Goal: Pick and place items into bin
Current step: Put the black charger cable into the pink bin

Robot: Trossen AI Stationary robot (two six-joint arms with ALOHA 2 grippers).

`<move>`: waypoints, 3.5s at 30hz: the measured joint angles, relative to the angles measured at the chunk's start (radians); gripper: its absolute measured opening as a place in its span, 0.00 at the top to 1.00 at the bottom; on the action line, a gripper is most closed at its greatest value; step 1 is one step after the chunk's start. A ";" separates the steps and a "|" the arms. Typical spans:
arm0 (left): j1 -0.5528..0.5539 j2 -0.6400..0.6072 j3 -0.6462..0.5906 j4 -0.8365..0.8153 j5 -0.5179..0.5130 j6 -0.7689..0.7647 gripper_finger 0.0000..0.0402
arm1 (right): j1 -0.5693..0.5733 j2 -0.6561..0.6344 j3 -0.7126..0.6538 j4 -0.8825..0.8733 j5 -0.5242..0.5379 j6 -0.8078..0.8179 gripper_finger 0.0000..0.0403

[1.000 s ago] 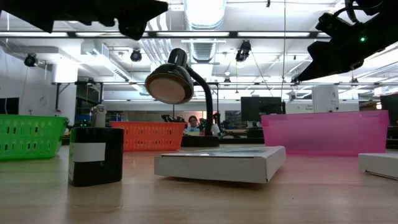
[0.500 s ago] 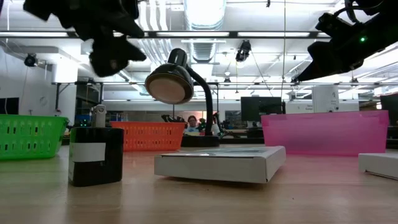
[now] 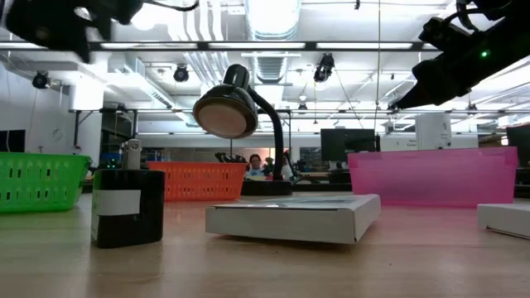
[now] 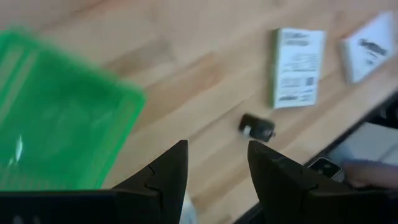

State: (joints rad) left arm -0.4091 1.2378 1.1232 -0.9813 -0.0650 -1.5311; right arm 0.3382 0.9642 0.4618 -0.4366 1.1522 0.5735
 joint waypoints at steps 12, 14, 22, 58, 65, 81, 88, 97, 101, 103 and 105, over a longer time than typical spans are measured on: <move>-0.184 0.111 0.042 -0.160 0.175 -0.432 0.62 | 0.000 0.000 0.000 0.000 0.000 -0.002 0.72; -0.206 0.141 0.042 -0.183 0.229 -0.477 0.62 | 0.000 0.000 0.000 0.000 0.000 -0.002 0.72; -0.296 0.251 0.048 -0.201 0.247 -0.570 0.62 | 0.000 0.000 0.000 0.000 0.000 -0.001 0.72; -0.451 0.402 0.034 -0.167 0.066 -0.828 0.62 | 0.000 0.001 0.000 -0.001 0.000 -0.009 0.76; -0.471 0.512 0.063 -0.164 0.138 -0.820 0.62 | 0.000 0.001 0.000 -0.001 0.000 -0.009 0.77; -0.491 0.556 0.095 -0.143 0.226 -0.819 0.62 | 0.000 0.001 0.000 -0.001 0.001 -0.009 0.79; -0.517 0.558 0.093 -0.137 0.240 -0.819 0.62 | 0.000 0.001 0.000 -0.001 0.001 -0.009 0.78; -0.525 0.602 0.072 -0.081 0.242 -0.789 0.62 | 0.000 0.001 0.000 -0.001 0.001 -0.009 0.80; -0.526 0.604 0.061 -0.074 0.244 -0.784 0.62 | 0.000 0.001 0.000 -0.001 0.001 -0.009 0.81; -0.527 0.604 0.060 -0.073 0.244 -0.783 0.62 | 0.000 0.001 0.000 -0.001 0.001 -0.009 0.81; -0.527 0.604 0.056 -0.072 0.245 -0.781 0.62 | 0.000 0.001 0.000 -0.001 0.001 -0.009 0.80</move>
State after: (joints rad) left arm -0.9363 1.8416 1.1793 -1.0534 0.1795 -2.3123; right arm 0.3378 0.9649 0.4618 -0.4377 1.1530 0.5644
